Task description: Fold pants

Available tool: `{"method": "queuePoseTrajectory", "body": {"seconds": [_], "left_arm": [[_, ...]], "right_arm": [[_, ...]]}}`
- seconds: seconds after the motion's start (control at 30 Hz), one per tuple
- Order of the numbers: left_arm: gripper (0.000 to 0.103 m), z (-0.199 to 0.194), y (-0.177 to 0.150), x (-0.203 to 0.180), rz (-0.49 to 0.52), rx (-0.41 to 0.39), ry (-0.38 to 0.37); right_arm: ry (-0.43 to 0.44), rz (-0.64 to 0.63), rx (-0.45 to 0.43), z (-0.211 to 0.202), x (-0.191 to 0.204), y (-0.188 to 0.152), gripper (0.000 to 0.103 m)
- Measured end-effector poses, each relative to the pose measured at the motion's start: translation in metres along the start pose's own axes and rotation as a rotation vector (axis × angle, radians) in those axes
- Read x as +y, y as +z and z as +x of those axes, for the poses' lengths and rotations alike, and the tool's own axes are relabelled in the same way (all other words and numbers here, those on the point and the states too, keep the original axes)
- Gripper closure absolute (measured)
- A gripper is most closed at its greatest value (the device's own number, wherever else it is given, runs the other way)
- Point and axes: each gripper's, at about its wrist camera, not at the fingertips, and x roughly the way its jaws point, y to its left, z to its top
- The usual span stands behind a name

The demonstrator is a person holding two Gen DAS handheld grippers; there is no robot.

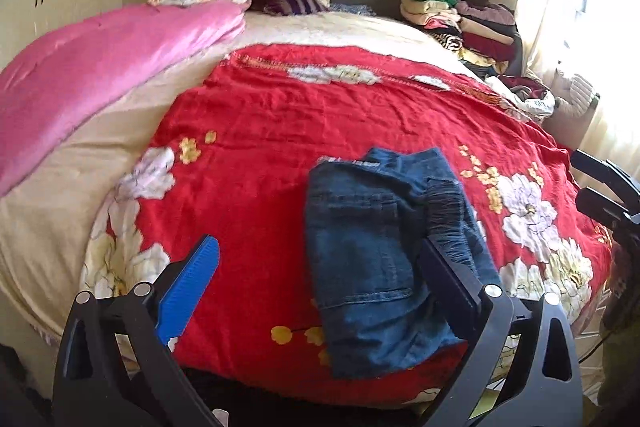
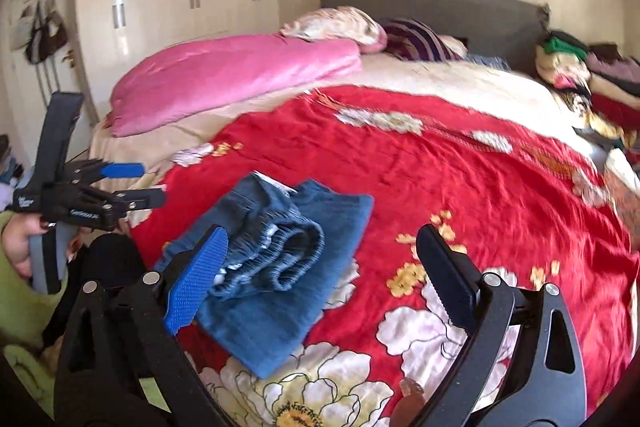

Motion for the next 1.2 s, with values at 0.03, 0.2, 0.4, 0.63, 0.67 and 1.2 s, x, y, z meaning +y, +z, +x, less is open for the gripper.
{"method": "queuePoseTrajectory", "body": {"seconds": [0.03, 0.2, 0.4, 0.63, 0.67, 1.2], "left_arm": [[0.005, 0.005, -0.002, 0.003, -0.011, 0.011, -0.006], [0.005, 0.022, -0.008, 0.008, -0.042, 0.045, -0.023], [0.005, 0.04, -0.013, 0.006, -0.046, 0.075, -0.043], [0.005, 0.066, -0.017, 0.003, -0.066, 0.124, -0.088], [0.005, 0.068, -0.017, 0.003, -0.067, 0.127, -0.095], [0.022, 0.107, -0.013, -0.008, -0.044, 0.169, -0.126]], "right_arm": [[-0.002, 0.009, 0.009, 0.003, -0.002, -0.001, 0.014], [-0.013, 0.08, 0.073, 0.025, -0.015, -0.009, 0.014], [0.015, 0.15, 0.153, 0.051, -0.024, -0.02, 0.014], [0.051, 0.197, 0.221, 0.078, -0.028, -0.028, 0.014], [0.057, 0.204, 0.228, 0.082, -0.028, -0.028, 0.014], [0.143, 0.202, 0.354, 0.143, -0.018, -0.037, 0.045]]}}
